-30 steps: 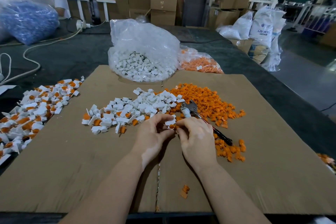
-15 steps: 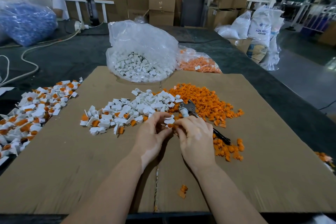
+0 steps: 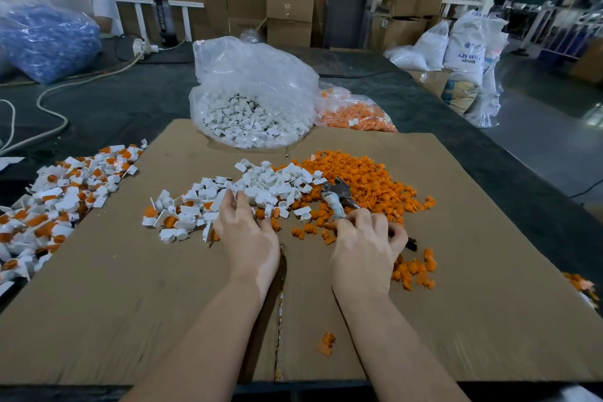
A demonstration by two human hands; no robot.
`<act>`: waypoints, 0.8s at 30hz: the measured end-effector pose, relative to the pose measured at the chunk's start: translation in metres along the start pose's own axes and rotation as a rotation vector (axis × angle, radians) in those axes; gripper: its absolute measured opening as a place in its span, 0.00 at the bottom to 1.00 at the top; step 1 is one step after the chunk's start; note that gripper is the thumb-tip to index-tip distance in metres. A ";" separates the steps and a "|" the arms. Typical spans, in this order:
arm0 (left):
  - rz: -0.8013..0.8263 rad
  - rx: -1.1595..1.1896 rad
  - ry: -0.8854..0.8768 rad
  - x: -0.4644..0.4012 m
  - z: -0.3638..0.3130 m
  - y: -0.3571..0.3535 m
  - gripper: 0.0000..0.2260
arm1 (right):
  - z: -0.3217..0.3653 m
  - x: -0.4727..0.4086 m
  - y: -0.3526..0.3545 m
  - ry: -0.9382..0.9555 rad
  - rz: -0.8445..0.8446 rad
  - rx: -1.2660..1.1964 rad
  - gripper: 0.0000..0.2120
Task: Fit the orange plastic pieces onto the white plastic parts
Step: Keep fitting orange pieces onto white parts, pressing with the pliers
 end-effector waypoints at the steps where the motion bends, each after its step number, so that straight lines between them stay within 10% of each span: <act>1: 0.004 -0.021 -0.002 -0.001 0.000 -0.001 0.25 | 0.000 0.000 0.000 -0.002 0.003 0.000 0.10; 24: 0.077 -0.268 -0.433 0.009 -0.013 -0.011 0.11 | 0.014 0.004 -0.005 0.286 0.041 -0.039 0.15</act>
Point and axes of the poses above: each hand's wrist, its own x-axis away from the middle knuckle, its own y-axis out of the back of the hand, z = x × y, the point moved 4 cm from there along -x, towards the middle knuckle, and after that the axes turned 8 degrees about -x, right-handed, at the moved point
